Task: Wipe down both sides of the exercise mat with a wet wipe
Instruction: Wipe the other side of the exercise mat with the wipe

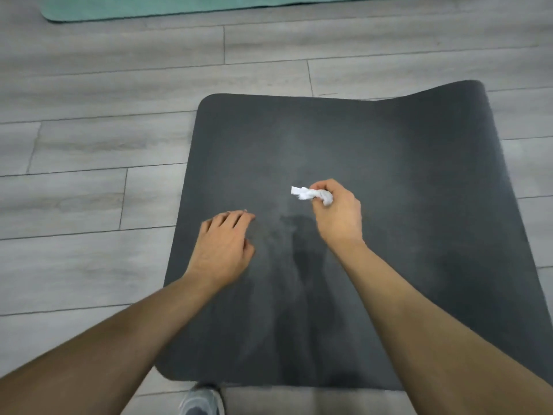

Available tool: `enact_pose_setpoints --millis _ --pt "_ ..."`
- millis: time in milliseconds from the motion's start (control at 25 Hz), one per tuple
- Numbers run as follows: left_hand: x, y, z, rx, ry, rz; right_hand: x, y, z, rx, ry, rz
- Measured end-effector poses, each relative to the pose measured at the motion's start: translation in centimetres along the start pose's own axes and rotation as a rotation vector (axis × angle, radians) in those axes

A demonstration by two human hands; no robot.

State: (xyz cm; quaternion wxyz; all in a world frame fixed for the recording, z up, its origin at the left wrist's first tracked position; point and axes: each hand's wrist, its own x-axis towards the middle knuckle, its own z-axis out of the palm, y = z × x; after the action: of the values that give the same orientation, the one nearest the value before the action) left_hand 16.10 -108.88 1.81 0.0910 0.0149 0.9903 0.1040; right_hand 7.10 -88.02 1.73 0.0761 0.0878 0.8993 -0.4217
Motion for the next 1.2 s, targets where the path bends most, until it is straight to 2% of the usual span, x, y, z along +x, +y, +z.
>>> enact_pose_setpoints --millis 160,400,720,960,1200 --pt "2.8 -4.1 4.5 -0.045 -0.027 -0.012 2.2 1.3 6.0 -0.067 -0.02 -0.096" --pt "10.5 -10.3 8.7 -0.021 0.024 0.013 6.9 1.0 13.1 0.02 0.051 -0.143" --pt "15.3 -14.8 13.7 0.05 0.007 0.062 12.2 2.7 17.6 0.004 0.082 -0.144" --pt "23.3 -20.0 12.9 -0.002 0.129 -0.07 19.0 -1.5 20.4 -0.026 0.075 -0.211" --pt "24.7 -21.3 13.6 -0.017 0.147 -0.101 27.1 -7.5 23.6 -0.089 0.151 -0.377"
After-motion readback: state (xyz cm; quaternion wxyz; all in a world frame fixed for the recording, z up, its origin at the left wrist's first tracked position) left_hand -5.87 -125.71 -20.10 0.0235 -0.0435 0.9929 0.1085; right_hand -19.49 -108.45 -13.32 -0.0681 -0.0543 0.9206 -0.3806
